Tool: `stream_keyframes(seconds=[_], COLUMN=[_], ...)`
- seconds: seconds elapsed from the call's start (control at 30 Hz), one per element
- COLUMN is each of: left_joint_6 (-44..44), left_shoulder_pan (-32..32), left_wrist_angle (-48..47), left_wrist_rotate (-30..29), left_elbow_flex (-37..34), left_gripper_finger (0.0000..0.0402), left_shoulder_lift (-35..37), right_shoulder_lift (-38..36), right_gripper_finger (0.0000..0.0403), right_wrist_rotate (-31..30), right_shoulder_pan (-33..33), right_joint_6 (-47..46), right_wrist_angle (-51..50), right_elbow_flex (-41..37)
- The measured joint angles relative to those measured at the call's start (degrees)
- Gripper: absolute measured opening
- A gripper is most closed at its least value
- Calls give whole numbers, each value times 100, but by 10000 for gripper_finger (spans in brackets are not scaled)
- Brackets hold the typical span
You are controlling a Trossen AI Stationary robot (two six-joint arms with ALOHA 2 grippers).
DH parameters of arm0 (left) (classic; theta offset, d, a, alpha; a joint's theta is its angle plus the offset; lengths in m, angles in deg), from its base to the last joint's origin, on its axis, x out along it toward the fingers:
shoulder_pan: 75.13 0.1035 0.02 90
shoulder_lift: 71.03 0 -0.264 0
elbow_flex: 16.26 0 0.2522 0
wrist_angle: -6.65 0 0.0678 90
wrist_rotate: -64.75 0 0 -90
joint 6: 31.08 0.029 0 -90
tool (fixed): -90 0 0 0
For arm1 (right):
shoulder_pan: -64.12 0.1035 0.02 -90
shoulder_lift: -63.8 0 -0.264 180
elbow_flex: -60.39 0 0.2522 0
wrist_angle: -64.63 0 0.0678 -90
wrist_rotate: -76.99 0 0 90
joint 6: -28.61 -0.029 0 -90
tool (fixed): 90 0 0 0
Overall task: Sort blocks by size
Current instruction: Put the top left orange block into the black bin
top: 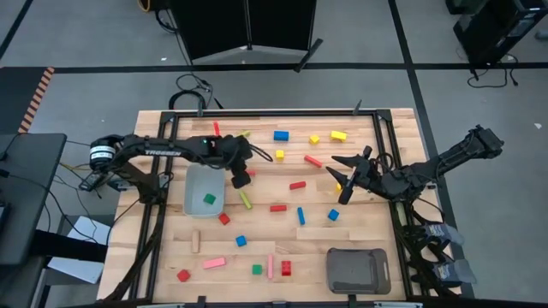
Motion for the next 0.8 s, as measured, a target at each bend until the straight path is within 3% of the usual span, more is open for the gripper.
stream_keyframes(seconds=[0.13, 0.37, 0.8], left_joint_6=[251, 621, 777], left_shoulder_pan=[372, 783, 43], left_wrist_angle=[-707, -941, -449], left_wrist_rotate=[-254, 496, 484], left_elbow_flex=[429, 564, 562], left_gripper_finger=[77, 81, 193], left_shoulder_lift=[46, -21, -681], right_shoulder_lift=[0, 0, 2], right_gripper_finger=[196, 197, 195], right_wrist_rotate=[12, 42, 51], right_shoulder_pan=[0, 0, -28], right_joint_6=[-40, -14, 22], right_wrist_angle=[-3, -4, -5], right_elbow_flex=[0, 0, 0])
